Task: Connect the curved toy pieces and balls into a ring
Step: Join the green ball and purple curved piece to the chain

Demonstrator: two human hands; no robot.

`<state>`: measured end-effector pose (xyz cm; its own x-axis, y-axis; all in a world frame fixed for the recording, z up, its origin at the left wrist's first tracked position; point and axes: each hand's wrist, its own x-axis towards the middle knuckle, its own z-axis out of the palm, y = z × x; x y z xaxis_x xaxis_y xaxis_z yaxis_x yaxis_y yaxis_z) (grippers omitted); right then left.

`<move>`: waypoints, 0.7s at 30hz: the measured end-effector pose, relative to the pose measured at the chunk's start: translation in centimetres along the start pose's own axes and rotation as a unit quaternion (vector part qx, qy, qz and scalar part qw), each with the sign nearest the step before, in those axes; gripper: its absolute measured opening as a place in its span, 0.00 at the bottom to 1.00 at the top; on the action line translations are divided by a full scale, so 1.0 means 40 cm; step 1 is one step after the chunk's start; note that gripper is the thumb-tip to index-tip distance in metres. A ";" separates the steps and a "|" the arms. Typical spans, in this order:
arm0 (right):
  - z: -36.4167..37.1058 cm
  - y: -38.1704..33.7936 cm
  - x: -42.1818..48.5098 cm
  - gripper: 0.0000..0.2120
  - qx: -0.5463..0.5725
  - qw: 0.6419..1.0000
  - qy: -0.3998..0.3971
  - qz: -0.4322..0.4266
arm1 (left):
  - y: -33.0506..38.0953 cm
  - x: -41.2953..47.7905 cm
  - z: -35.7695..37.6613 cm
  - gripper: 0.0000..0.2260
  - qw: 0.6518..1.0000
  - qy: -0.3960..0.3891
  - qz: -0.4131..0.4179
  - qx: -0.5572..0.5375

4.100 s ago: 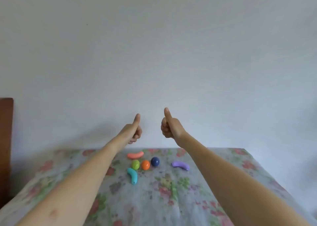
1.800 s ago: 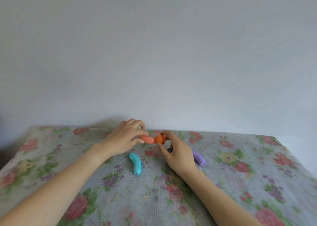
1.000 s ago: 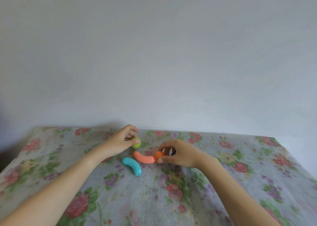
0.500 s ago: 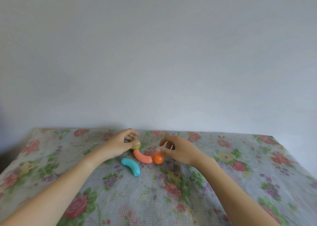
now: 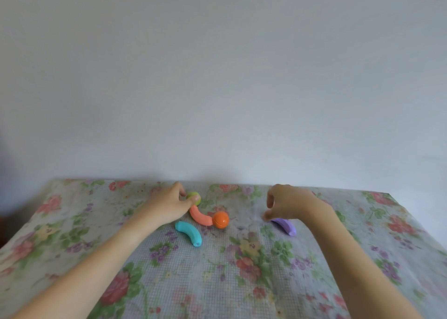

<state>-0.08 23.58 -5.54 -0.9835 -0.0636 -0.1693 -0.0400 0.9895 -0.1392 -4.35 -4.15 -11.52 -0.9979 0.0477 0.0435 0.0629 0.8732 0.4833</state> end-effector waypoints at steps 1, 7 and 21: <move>0.002 0.003 -0.002 0.16 -0.026 0.999 -0.020 0.014 | 0.007 -0.001 0.002 0.21 1.000 -0.018 -0.006 0.009; 0.036 -0.002 0.022 0.11 -0.056 0.998 0.006 0.015 | 0.055 0.003 0.020 0.18 0.998 -0.051 0.014 -0.018; 0.130 -0.053 0.063 0.07 0.103 0.967 0.174 -0.155 | 0.150 0.006 0.057 0.20 0.990 -0.094 0.096 -0.032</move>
<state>-1.54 20.65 -10.76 -0.9309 -0.2699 0.2462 -0.3422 0.8802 -0.3288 -4.26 2.20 -10.63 -0.9523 0.3044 -0.0212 0.2460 0.8071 0.5367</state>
